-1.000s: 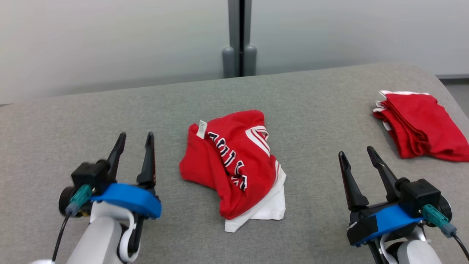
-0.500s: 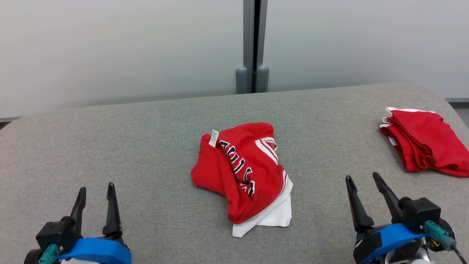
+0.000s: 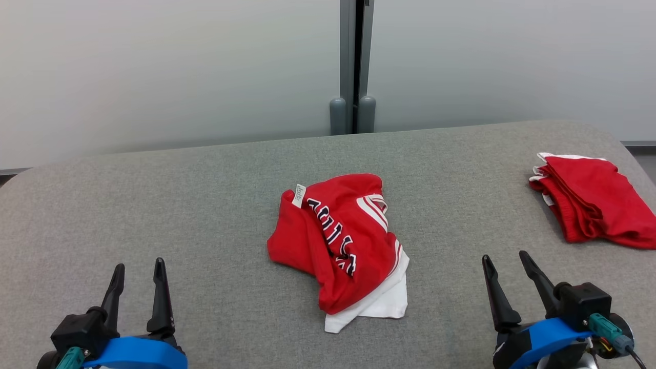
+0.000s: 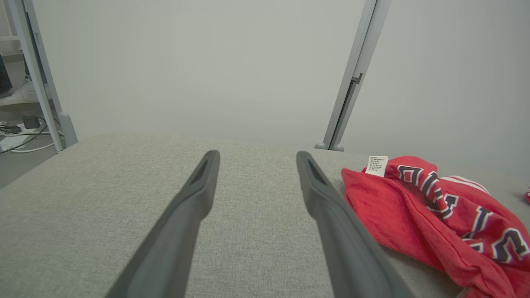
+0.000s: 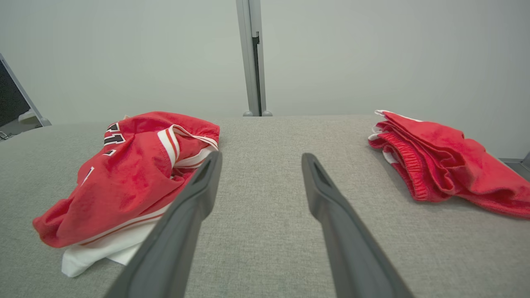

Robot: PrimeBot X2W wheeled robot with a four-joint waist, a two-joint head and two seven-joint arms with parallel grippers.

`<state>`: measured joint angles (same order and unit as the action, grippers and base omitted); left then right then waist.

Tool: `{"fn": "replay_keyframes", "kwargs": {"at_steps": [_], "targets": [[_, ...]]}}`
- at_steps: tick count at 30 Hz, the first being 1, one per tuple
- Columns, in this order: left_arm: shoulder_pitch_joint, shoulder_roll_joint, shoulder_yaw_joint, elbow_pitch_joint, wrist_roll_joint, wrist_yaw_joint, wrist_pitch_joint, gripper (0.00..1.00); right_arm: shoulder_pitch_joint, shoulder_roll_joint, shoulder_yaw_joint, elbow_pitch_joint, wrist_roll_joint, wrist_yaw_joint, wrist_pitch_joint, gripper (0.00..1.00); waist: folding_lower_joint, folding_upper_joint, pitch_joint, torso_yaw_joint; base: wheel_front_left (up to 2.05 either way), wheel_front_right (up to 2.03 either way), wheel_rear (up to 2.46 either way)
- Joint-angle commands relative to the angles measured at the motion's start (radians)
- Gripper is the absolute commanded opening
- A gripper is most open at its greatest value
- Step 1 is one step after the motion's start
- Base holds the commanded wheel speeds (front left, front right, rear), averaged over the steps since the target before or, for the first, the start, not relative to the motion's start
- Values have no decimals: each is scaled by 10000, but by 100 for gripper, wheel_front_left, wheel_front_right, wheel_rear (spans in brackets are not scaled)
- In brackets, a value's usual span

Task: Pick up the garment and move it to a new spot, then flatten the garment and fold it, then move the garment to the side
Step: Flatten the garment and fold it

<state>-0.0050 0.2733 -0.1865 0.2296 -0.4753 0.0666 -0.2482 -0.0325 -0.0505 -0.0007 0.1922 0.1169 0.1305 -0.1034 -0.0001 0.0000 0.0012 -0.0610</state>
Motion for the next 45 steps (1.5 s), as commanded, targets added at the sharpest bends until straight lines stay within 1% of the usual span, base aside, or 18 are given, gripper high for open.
{"fn": "replay_keyframes", "kwargs": {"at_steps": [1, 9, 12, 16, 19, 25, 30, 33, 37, 38, 39, 40, 42, 45], "targets": [[42, 48, -23, -49, -23, 37, 7, 100, -2, -1, 39, -7, 73, 5, -1, 100, 1, 0, 12, 1, 0, 0, 0], [-18, 108, -58, -194, -50, 76, 65, 100, -70, -1, 118, 41, 136, 5, -40, 100, 1, 0, 165, 92, 0, 0, 0], [-133, 139, -71, -251, -62, 74, 71, 100, -292, 2, 400, 138, 143, 5, 50, 100, 1, 0, 274, 149, 0, 0, 0], [-296, 167, -102, -290, -57, 39, 105, 100, -561, -12, 1086, 561, 212, 4, 410, 100, 1, 0, 473, 260, 0, 0, 0], [-424, 151, -179, -314, -29, 19, 134, 100, -885, -9, 1502, 1126, 115, 5, 787, 100, 1, 0, 667, 378, 0, 0, 0], [-757, 91, -322, -338, -15, -22, 169, 100, -1617, -12, 1842, 2675, -84, 5, 1528, 100, 1, 0, 1103, 698, 0, 0, 0], [-1028, 103, -384, -275, 27, -82, 154, 100, -2225, -15, 2091, 3588, -300, 4, 1529, 100, 1, 0, 1392, 943, 0, 0, 0], [-1145, 96, -412, -222, 43, -124, 121, 100, -2530, -16, 1914, 4184, -600, 4, 1641, 100, 1, 0, 1502, 1051, 0, 0, 0], [-1272, 68, -471, -125, 44, -151, 93, 100, -2699, -13, 2133, 4927, -534, 4, 1880, 100, 1, 0, 1525, 1144, 0, 0, 0], [-1279, 65, -489, -98, 47, -148, 92, 100, -2728, -13, 2188, 5056, -463, 7, 1885, 90, 1, 0, 1514, 1158, 0, 0, 0], [-1268, 63, -505, -59, 48, -155, 85, 100, -2754, -12, 2246, 5180, -471, 7, 1913, 31, 1, 0, 1496, 1163, 0, 0, 0], [-1246, 62, -513, -29, 43, -158, 78, 100, -2771, -7, 2300, 5291, -437, 7, 1962, 0, 1, 0, 1469, 1160, 0, 0, 0], [-1198, 63, -519, 20, 26, -156, 72, 100, -2796, -9, 2256, 5323, -363, 7, 1782, 0, 1, 0, 1400, 1135, 0, 0, 0], [-1083, 71, -485, 62, -23, -139, 26, 100, -2933, -36, 1827, 5005, -232, 0, 1334, 0, 1, 0, 1280, 1060, 0, 0, 0]]}}
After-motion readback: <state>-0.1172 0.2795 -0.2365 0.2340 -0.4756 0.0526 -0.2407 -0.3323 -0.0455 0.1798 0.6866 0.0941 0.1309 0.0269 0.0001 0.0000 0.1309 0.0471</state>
